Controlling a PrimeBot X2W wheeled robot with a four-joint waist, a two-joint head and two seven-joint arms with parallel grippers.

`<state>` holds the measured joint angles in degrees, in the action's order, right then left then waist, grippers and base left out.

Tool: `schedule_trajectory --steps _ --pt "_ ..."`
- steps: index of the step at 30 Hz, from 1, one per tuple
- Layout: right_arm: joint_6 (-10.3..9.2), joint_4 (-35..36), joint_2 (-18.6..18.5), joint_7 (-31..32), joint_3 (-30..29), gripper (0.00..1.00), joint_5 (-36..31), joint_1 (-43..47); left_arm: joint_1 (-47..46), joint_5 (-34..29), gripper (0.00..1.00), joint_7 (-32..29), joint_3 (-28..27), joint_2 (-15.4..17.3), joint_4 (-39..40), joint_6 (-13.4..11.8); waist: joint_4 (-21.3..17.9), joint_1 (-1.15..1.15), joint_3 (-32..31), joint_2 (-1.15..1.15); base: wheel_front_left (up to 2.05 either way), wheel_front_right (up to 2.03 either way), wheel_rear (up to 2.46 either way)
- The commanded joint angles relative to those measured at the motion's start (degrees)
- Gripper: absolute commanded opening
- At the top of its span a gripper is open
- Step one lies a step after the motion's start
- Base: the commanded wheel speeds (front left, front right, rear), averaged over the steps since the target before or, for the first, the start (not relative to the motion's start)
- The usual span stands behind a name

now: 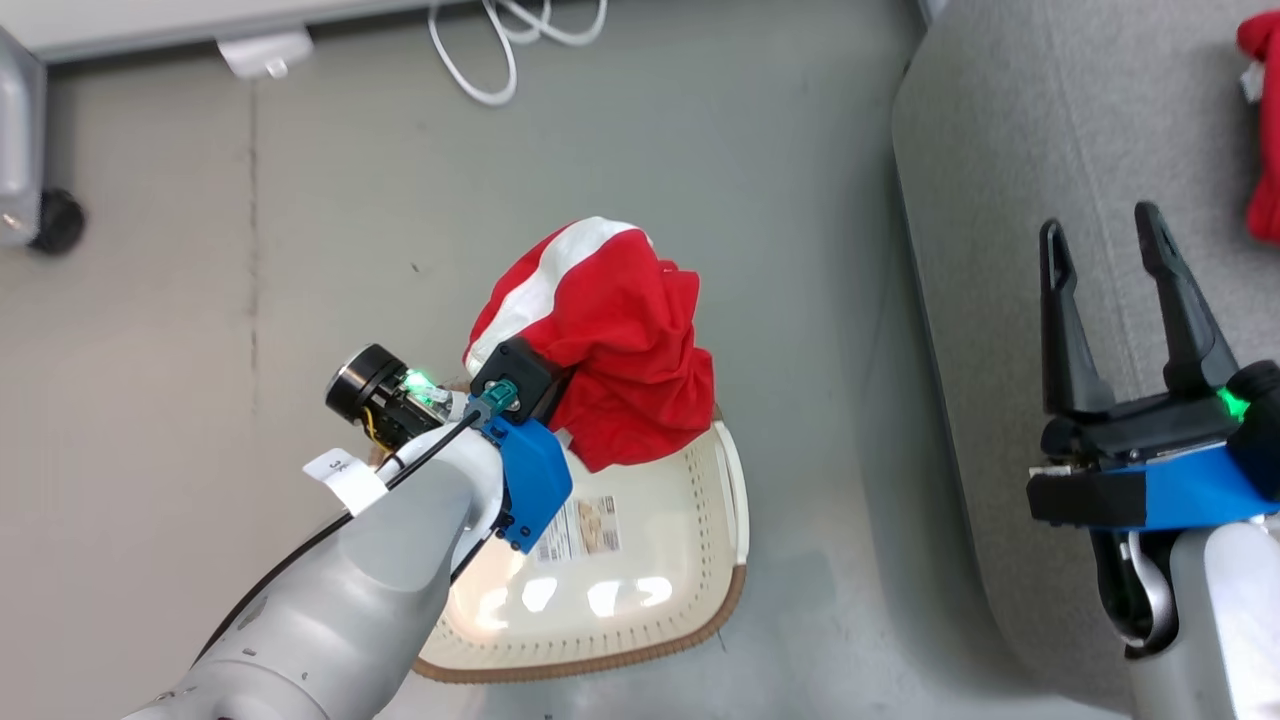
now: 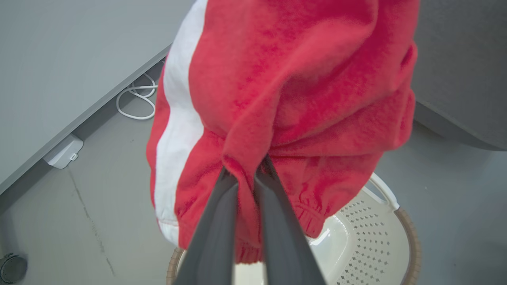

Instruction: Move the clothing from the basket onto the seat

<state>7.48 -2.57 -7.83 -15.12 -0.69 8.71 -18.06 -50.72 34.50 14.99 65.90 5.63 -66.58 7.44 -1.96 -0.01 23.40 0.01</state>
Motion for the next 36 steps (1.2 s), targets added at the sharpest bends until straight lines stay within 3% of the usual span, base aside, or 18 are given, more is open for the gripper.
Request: schedule_trajectory --steps 1,19,25,36 --pt "0.03 -0.1 -0.2 -0.1 -0.1 1.00 0.0 0.8 0.5 0.2 0.00 0.2 -0.2 0.4 0.5 -0.1 1.2 0.01 -3.7 -0.01 0.00 0.00 0.00" --pt "0.03 -2.9 1.9 -0.1 -0.4 1.00 0.4 12.3 7.5 -0.8 0.00 0.3 -10.3 4.3 15.2 -1.6 3.5 0.01 -18.8 -0.01 0.00 0.00 0.00" --pt "0.03 -3.4 2.6 -0.1 0.0 1.00 0.7 14.6 9.5 0.9 0.00 0.3 -13.8 4.6 18.5 -1.4 4.1 0.01 -22.0 -0.01 0.00 0.00 0.00" --pt "0.03 -3.7 3.3 -0.1 0.9 1.00 1.0 16.7 11.1 3.3 0.00 -0.7 -15.5 5.2 23.3 -2.0 4.8 0.01 -24.2 -0.01 0.00 0.00 0.00"
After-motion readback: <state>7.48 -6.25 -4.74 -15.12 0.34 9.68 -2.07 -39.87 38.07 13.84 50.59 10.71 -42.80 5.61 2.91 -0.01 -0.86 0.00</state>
